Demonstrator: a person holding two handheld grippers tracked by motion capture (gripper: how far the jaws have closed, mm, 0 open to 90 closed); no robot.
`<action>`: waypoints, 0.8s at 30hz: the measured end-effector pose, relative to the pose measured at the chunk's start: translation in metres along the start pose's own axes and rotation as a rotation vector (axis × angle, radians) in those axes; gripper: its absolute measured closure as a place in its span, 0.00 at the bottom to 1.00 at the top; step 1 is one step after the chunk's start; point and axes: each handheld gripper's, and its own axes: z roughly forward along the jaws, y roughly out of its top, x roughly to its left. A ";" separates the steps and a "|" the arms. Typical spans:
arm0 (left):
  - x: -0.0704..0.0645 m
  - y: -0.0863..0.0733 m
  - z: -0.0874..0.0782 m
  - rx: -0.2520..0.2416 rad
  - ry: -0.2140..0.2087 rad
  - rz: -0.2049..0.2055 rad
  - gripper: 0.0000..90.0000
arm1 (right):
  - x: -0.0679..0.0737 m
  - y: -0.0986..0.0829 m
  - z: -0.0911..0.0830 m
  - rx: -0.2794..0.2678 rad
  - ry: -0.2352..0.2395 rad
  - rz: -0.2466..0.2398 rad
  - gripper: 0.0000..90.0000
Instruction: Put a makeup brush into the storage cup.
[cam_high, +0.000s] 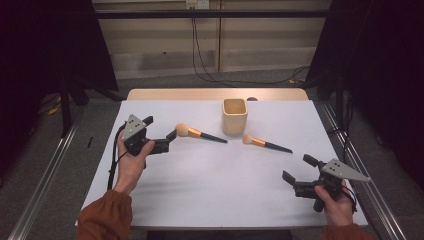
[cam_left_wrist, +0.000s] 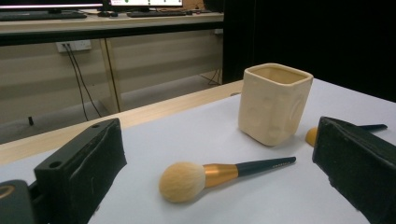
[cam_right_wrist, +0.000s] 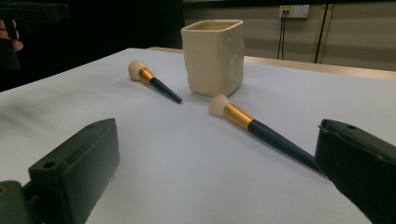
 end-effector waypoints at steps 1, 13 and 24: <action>0.000 0.001 0.002 0.004 0.001 0.012 0.02 | 0.000 0.000 0.000 -0.001 0.002 -0.001 0.00; -0.004 0.018 0.025 -0.002 -0.033 0.022 0.02 | 0.000 0.000 0.000 0.000 0.006 0.000 0.00; 0.006 0.020 0.055 0.019 -0.012 0.001 0.02 | 0.001 0.000 0.000 -0.001 0.012 -0.004 0.00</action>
